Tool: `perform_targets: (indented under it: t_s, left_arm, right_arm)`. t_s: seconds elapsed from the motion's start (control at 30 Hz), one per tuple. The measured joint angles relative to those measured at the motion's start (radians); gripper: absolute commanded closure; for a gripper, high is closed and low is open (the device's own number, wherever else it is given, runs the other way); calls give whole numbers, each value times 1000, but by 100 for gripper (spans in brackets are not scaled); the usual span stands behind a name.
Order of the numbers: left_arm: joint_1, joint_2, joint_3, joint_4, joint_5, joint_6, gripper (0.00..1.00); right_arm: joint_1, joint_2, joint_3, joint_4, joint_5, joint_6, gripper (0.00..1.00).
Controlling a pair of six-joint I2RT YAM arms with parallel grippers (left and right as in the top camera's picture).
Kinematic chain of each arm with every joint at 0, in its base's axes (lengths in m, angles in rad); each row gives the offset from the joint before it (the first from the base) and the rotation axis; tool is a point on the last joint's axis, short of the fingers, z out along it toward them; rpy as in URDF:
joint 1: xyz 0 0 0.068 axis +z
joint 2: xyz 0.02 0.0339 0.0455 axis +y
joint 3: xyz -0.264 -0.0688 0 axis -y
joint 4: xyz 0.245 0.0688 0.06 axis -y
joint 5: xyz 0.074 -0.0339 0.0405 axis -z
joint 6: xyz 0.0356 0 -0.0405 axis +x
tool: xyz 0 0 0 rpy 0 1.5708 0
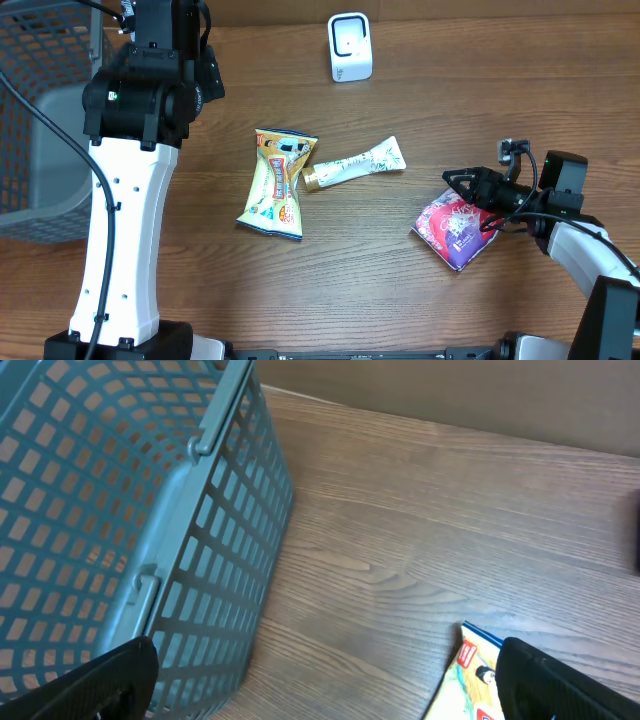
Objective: Scan the item barcode
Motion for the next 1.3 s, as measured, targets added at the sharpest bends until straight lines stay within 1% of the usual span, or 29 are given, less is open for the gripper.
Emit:
perform_targets:
  t_s: [0.1, 0.2, 0.27, 0.33, 0.4, 0.47, 0.57, 0.67, 0.73, 0.77, 0.8, 0.87, 0.93, 1.07, 1.13, 1.17, 1.2, 1.23, 1.3]
  left_arm:
    - [0, 0, 0, 0, 0, 0, 0]
    - [0, 0, 0, 0, 0, 0, 0]
    - [0, 0, 0, 0, 0, 0, 0]
    - [0, 0, 0, 0, 0, 0, 0]
    - [0, 0, 0, 3, 0, 0, 0]
    - [0, 0, 0, 7, 0, 0, 0]
    - [0, 0, 0, 9, 0, 0, 0]
    - [0, 0, 0, 11, 0, 0, 0]
    - [0, 0, 0, 12, 0, 0, 0]
    - [0, 0, 0, 11, 0, 0, 0]
    - [0, 0, 0, 11, 0, 0, 0]
    - [0, 0, 0, 10, 1, 0, 0]
    - [0, 0, 0, 8, 4, 0, 0]
    - [0, 0, 0, 7, 4, 0, 0]
    - [0, 0, 0, 5, 4, 0, 0]
    - [0, 0, 0, 1, 4, 0, 0]
    - [0, 0, 0, -2, 4, 0, 0]
    - [0, 0, 0, -5, 4, 0, 0]
    - [0, 0, 0, -11, 5, 0, 0]
  right_arm:
    - [0, 0, 46, -72, 29, -13, 23]
    - [0, -3, 121, -187, 54, -26, 13]
    - [0, -19, 179, -306, 84, -43, 11]
    - [2, -64, 239, -481, 147, -56, 3]
    - [9, -125, 294, -638, 238, -44, 0]
    - [19, -229, 369, -850, 376, 49, 0]
    - [21, -320, 395, -969, 439, 106, 0]
    - [23, -389, 396, -1086, 444, 105, 0]
    - [29, -409, 382, -1119, 469, 125, 0]
    - [30, -413, 360, -1126, 480, 156, 3]
    - [34, -415, 327, -1128, 492, 190, 6]
    - [37, -410, 228, -1113, 505, 274, 7]
    - [53, -405, 103, -1033, 501, 350, 9]
    - [96, -398, -64, -865, 484, 451, 9]
    - [111, -398, -115, -781, 484, 489, 16]
    - [116, -398, -133, -744, 487, 507, 25]
    - [120, -399, -149, -711, 490, 523, 32]
    - [121, -399, -167, -666, 490, 536, 44]
    - [125, -402, -188, -597, 497, 562, 79]
